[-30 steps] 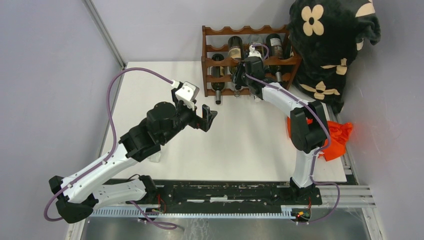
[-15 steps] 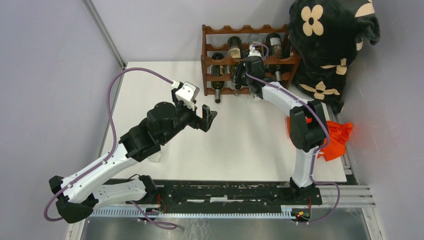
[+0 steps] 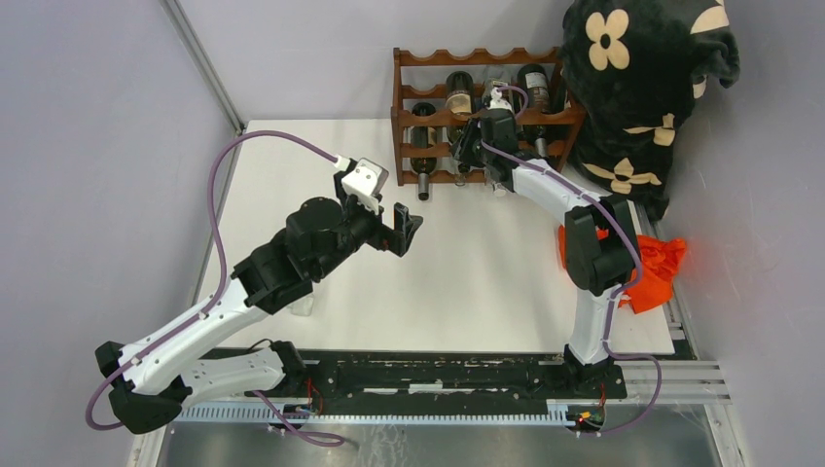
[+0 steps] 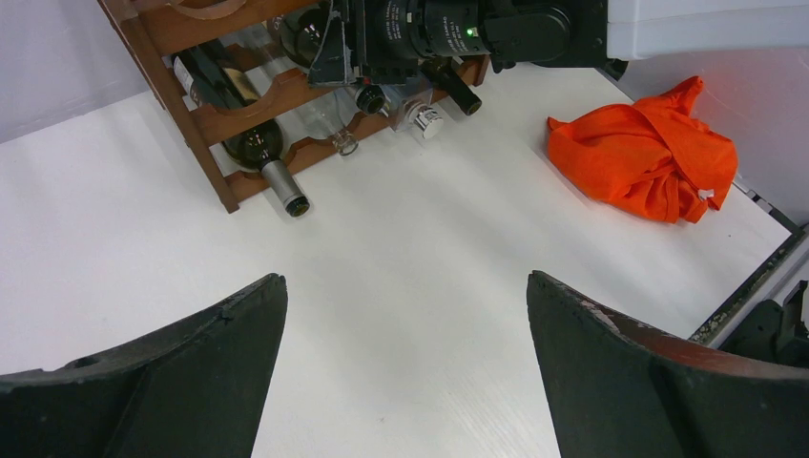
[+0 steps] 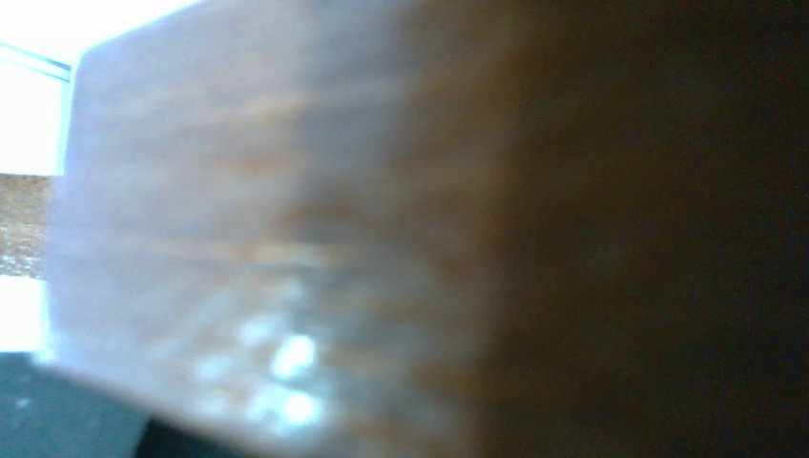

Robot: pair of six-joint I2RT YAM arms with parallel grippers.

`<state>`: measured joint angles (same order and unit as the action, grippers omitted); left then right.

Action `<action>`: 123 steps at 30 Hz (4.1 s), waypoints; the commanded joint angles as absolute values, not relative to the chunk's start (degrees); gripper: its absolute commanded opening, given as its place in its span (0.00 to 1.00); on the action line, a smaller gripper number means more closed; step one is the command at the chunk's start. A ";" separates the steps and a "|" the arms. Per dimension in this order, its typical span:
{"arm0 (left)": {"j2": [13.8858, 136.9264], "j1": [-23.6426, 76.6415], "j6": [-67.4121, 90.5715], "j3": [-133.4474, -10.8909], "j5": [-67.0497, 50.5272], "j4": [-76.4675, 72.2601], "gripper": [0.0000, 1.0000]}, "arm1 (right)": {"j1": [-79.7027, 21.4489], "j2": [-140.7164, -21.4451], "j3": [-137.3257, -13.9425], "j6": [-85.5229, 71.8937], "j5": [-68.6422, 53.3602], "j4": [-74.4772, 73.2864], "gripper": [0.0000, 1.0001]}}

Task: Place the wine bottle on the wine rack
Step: Place the wine bottle in the wine rack.

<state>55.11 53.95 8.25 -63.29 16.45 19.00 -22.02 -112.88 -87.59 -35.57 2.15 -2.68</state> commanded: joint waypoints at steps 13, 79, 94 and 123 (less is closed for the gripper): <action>56.62 53.79 11.87 -67.90 16.00 18.02 1.00 | -19.34 -107.32 -86.76 -36.99 0.24 14.58 0.25; 58.76 53.79 11.76 -67.41 16.96 18.38 1.00 | -20.86 -114.38 -96.33 -37.66 2.06 12.04 0.31; 58.97 53.79 11.89 -67.31 16.70 18.17 1.00 | -19.71 -114.11 -94.83 -41.06 0.58 11.69 0.44; 58.26 53.78 12.18 -67.51 15.93 17.90 1.00 | -18.98 -106.26 -83.86 -32.89 -2.59 14.43 0.50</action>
